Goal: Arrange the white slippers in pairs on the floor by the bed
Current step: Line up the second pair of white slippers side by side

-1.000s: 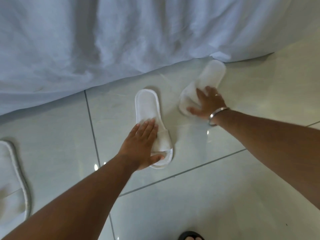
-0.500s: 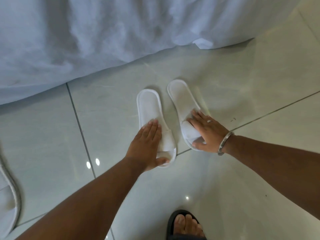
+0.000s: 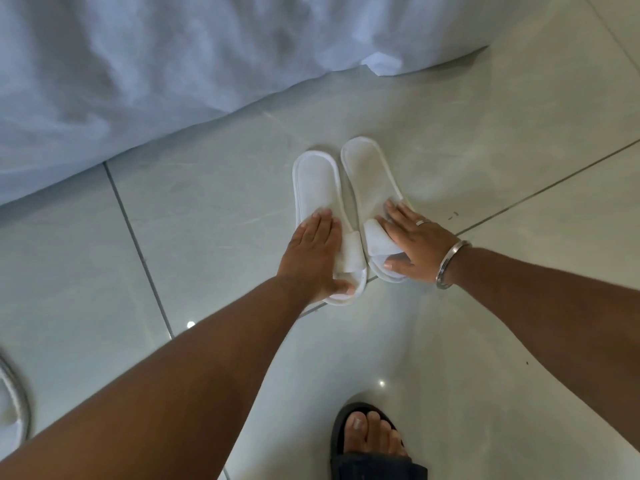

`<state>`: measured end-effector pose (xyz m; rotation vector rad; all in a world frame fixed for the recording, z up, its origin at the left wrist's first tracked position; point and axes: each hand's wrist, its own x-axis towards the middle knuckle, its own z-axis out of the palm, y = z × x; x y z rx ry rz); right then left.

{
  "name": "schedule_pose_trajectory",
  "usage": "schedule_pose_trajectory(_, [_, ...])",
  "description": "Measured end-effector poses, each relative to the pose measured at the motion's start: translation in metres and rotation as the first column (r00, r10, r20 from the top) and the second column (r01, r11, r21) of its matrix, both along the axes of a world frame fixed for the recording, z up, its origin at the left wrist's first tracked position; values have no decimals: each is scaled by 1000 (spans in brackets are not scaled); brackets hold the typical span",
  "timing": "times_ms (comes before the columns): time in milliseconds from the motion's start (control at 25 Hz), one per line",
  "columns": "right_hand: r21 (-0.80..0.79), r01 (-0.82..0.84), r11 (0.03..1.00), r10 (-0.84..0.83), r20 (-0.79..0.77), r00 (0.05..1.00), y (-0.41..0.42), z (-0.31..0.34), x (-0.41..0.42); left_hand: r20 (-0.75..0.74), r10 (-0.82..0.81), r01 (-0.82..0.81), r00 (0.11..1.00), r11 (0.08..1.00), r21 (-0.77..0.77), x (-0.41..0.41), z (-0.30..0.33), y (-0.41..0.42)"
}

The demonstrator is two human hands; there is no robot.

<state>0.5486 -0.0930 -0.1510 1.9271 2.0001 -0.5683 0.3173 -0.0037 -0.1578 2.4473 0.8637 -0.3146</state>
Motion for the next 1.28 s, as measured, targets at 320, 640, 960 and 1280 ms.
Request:
schedule_pose_trajectory(320, [-66,17,998,-13,61,998,31,12,-5,-32,41,-41,999,999,-2,13,2,10])
schedule_pose_trajectory(640, [-119,80,990,-78,26,997,18,7,-12,-30,50,-50,998,999,4,12,1,13])
schedule_pose_trajectory(960, [-119,152,981,-157,-36,987,16,-6,-8,-25,67,-66,997,998,20,11,0,8])
schedule_pose_trajectory(1280, [-41,110,993,-109,10,994,10,-7,-8,-22,108,-108,994,994,9,14,1,-1])
